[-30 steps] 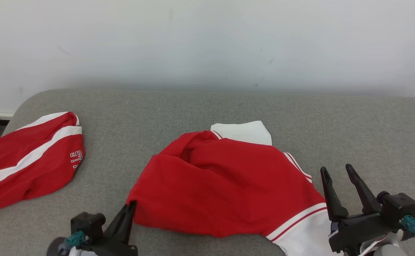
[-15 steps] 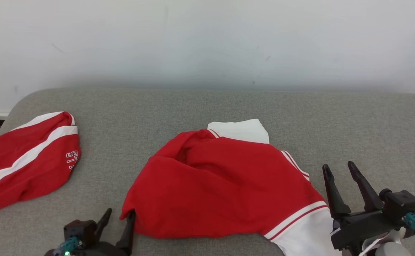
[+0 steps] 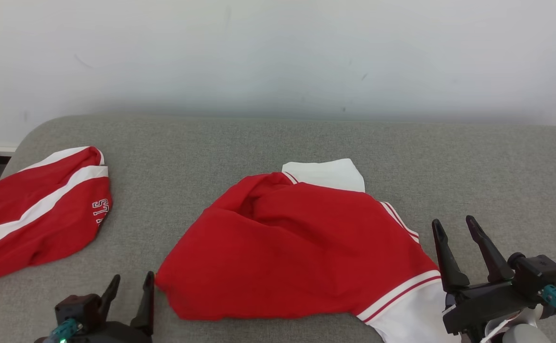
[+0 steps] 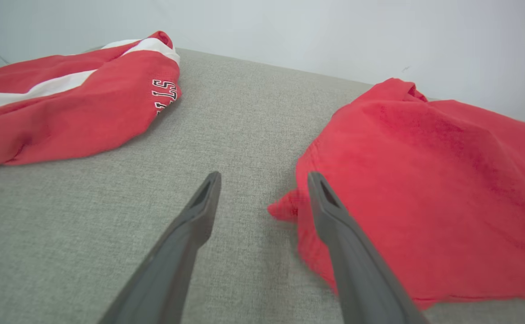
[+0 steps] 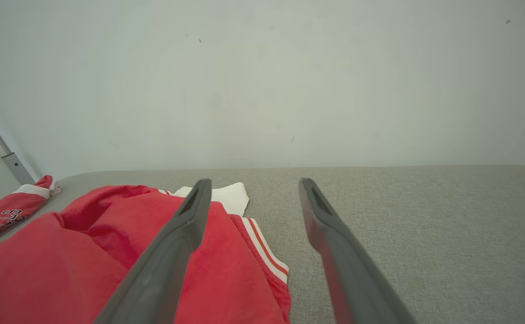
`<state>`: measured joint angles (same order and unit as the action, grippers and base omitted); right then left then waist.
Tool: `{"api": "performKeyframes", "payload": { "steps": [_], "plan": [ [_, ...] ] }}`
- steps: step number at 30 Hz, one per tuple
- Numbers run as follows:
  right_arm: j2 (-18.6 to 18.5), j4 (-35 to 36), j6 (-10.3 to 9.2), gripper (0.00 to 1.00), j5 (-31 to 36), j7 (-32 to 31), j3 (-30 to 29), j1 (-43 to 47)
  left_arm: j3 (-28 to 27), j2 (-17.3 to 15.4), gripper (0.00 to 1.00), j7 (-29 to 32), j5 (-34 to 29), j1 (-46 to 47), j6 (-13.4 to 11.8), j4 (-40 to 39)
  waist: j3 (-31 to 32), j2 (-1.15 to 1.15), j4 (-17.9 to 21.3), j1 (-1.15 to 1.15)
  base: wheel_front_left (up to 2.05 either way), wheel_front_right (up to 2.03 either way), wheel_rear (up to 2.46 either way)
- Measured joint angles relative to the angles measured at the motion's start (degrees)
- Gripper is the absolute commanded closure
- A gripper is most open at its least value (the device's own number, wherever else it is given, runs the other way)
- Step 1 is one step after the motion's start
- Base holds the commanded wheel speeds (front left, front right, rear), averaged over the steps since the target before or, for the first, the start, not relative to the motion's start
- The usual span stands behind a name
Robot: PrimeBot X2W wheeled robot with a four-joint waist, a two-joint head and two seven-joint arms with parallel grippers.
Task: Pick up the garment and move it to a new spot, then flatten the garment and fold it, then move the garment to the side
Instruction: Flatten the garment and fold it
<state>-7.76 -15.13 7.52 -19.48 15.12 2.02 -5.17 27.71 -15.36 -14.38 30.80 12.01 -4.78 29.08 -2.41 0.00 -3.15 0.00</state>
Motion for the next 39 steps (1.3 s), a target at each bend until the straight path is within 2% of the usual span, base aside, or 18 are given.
{"api": "performKeyframes", "payload": {
  "steps": [7,18,27,29,30,31,32,33,39],
  "plan": [
    [-0.03,-0.13,0.0,0.0,0.0,0.0,-0.07,-0.04,-0.78,-1.0,0.0,-0.31,0.15,-1.22,-0.56,-1.32,-0.11,0.0,-0.4,0.0,0.0,0.0,0.0],
    [-0.08,-0.94,0.0,0.0,-0.01,0.0,0.78,-0.49,2.83,0.25,0.0,4.14,1.91,-2.13,3.86,1.12,0.24,0.0,-0.29,0.0,0.0,0.0,0.0],
    [-0.43,-1.53,0.0,0.0,-0.18,0.0,1.58,-0.79,4.15,2.25,0.0,4.27,2.71,-0.77,6.0,5.64,0.68,0.0,0.58,0.0,0.0,0.0,0.0],
    [-0.47,-1.63,0.0,0.0,-0.2,0.0,1.86,-0.92,4.74,2.97,0.0,4.71,3.18,-0.66,7.4,7.09,0.82,0.0,0.99,0.0,0.0,0.0,0.0],
    [-0.51,-1.63,0.0,0.0,-0.21,0.0,1.86,-0.95,4.9,3.5,0.11,4.76,3.68,-0.66,8.01,7.59,0.89,0.0,1.2,0.0,0.0,0.0,0.0],
    [-0.57,-1.63,0.0,0.0,-0.27,0.0,1.86,-0.96,5.1,4.09,0.56,4.76,4.02,-0.63,8.43,8.09,0.96,0.0,1.42,0.0,0.0,0.0,0.0],
    [-0.66,-1.64,0.0,0.0,-0.37,0.0,1.82,-0.96,5.28,4.43,0.73,4.75,4.09,-0.58,8.84,8.64,1.04,0.0,1.61,0.0,0.0,0.0,0.0],
    [-0.75,-1.66,0.0,0.0,-0.43,0.0,1.78,-0.96,5.46,4.52,1.0,4.63,4.09,-0.46,8.89,9.18,1.12,0.0,1.79,0.0,0.0,0.0,0.0],
    [-0.78,-1.41,0.0,0.0,-0.46,0.0,1.45,-0.65,6.01,4.19,1.0,3.45,3.45,0.65,8.82,10.54,1.57,0.0,1.79,0.0,0.0,0.0,0.0]
  ]
}}
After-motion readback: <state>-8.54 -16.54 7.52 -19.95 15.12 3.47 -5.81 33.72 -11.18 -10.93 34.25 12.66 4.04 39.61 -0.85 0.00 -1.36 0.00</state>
